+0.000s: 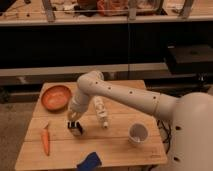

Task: Knock the eraser over

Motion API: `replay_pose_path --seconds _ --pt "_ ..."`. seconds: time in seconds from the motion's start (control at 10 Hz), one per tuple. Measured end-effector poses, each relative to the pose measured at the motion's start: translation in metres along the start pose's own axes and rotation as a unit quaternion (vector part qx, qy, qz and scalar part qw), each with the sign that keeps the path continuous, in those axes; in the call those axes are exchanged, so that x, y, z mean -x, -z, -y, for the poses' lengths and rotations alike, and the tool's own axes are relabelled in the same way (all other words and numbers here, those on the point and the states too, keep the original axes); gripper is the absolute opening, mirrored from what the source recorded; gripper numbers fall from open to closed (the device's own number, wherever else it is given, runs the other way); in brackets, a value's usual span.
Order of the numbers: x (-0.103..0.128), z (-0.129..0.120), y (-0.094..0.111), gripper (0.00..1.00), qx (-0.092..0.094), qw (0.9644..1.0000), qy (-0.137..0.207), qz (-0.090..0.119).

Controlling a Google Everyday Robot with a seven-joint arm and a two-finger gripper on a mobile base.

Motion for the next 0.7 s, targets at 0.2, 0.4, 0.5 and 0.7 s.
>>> replay_pose_path --seconds 0.2,0.4,0.5,0.7 --pt "0.033 0.007 0.004 0.00 0.018 0.9985 0.016 0.049" --pt "0.061 0.006 0.006 0.05 0.044 0.9960 0.019 0.075" --pt "0.069 0.001 0.004 0.08 0.047 0.9963 0.009 0.071" --pt "0.067 -0.003 0.001 0.01 0.035 0.9975 0.003 0.062"
